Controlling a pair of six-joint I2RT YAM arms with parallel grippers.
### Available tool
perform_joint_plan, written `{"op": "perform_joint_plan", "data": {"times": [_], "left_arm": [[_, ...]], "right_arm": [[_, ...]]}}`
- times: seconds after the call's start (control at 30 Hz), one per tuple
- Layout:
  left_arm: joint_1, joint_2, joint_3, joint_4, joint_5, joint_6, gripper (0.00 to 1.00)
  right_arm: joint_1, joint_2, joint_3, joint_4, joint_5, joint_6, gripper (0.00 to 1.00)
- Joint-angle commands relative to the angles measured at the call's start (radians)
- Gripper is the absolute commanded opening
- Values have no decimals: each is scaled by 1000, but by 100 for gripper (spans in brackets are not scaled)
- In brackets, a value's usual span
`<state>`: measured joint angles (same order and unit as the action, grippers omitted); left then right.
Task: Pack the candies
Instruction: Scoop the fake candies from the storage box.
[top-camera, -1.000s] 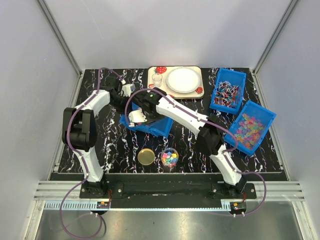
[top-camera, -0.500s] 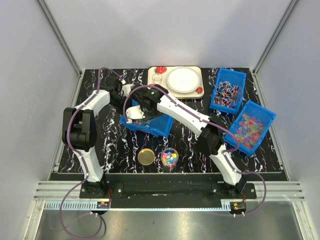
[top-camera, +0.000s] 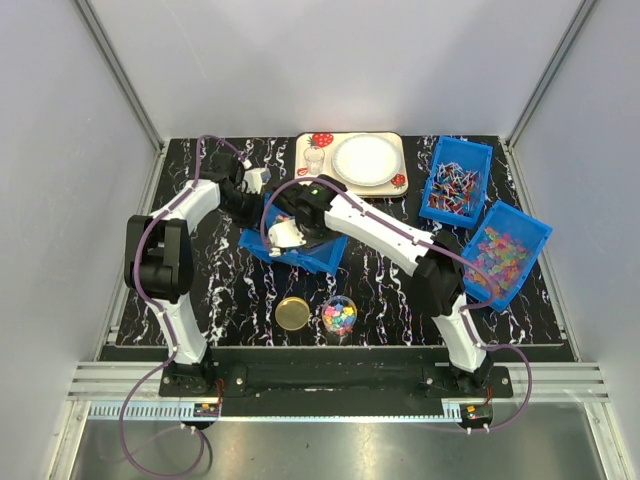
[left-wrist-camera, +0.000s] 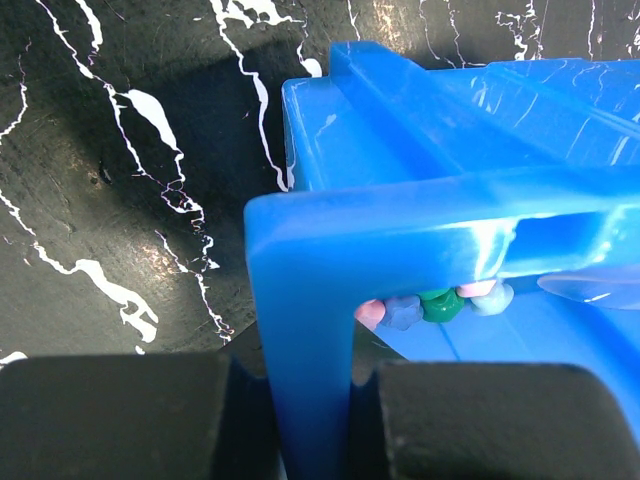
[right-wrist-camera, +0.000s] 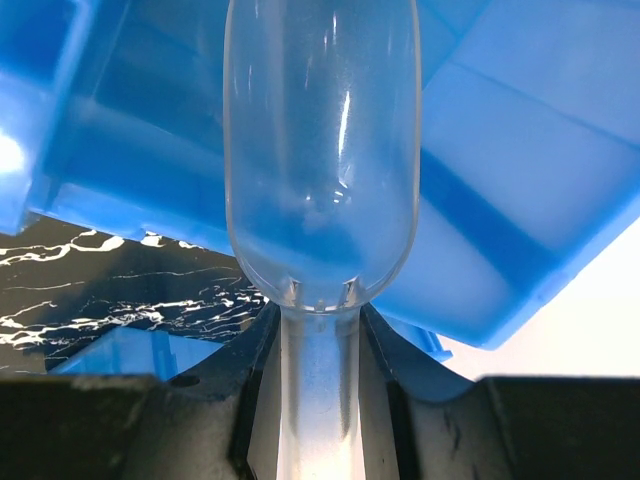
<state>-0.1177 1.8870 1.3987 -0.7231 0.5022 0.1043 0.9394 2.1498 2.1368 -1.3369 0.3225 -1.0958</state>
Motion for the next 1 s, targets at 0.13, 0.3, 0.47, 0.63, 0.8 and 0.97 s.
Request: {"op": "perform_joint_plan", "data": {"times": [0.13,0.3,0.47,0.63,0.8,0.97], "left_arm": [[-3,-34,49,27,52,-14,0],[-3,-39,49,27,52,-12,0],[-3,-40,48,27,58,-12,0],[-3,-45,46,27,62,-11,0],[-3,-46,46,28,64,-12,0],[-3,-54,43,28,65,-11,0]], "right_arm": [[21,37,-14,-295,32,-1,0],[53,114,93,-294,7,-13,0],[62,163,153,-294,-34,-13,0],[62,208,222,-283,-132,10,0],[62,216,218,-211,-207,36,0],[59,188,99,-53,-240,80,0]]}}
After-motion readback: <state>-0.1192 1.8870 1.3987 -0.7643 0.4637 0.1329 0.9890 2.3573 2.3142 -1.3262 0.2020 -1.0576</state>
